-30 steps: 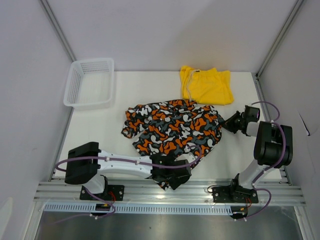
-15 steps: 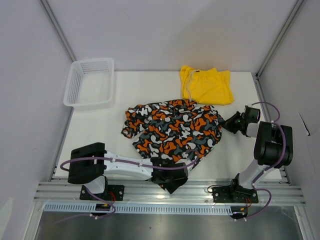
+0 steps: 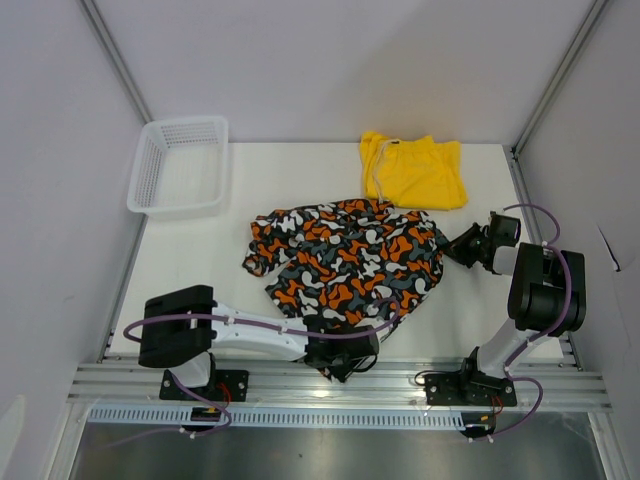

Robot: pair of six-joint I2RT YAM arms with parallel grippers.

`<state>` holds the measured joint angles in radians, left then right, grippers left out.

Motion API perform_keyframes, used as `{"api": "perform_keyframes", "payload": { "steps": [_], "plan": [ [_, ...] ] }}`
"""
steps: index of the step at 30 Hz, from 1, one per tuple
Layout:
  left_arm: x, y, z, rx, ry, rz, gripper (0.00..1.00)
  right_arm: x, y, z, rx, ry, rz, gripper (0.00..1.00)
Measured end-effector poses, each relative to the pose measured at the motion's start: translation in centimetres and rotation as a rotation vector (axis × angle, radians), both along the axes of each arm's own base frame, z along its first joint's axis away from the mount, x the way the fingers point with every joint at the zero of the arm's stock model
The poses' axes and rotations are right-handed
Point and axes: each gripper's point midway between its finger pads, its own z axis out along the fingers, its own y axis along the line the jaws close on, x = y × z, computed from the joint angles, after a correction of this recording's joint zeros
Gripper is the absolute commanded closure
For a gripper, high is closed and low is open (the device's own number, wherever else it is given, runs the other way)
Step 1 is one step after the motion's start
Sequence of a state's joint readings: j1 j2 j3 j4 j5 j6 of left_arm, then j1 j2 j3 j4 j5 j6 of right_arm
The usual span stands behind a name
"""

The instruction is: Fold and stack the shorts

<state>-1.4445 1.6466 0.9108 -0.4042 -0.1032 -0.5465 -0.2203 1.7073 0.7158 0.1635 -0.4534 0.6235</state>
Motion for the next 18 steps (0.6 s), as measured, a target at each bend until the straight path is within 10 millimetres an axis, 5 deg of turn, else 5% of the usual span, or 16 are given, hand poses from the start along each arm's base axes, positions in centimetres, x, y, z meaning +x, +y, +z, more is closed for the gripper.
{"api": "perform_keyframes", "payload": {
  "steps": [7, 13, 18],
  "plan": [
    [0.8, 0.4, 0.2, 0.047, -0.039, 0.048, 1.0, 0.0, 0.1, 0.0, 0.003, -0.004, 0.003, 1.0],
    [2.3, 2.5, -0.9, 0.146, -0.097, 0.098, 1.0, -0.1, 0.2, 0.0, 0.009, -0.003, 0.008, 1.0],
    [2.9, 4.1, 0.1, 0.186, -0.134, 0.129, 1.0, -0.3, 0.3, 0.0, 0.012, 0.003, 0.01, 1.0]
  ]
}}
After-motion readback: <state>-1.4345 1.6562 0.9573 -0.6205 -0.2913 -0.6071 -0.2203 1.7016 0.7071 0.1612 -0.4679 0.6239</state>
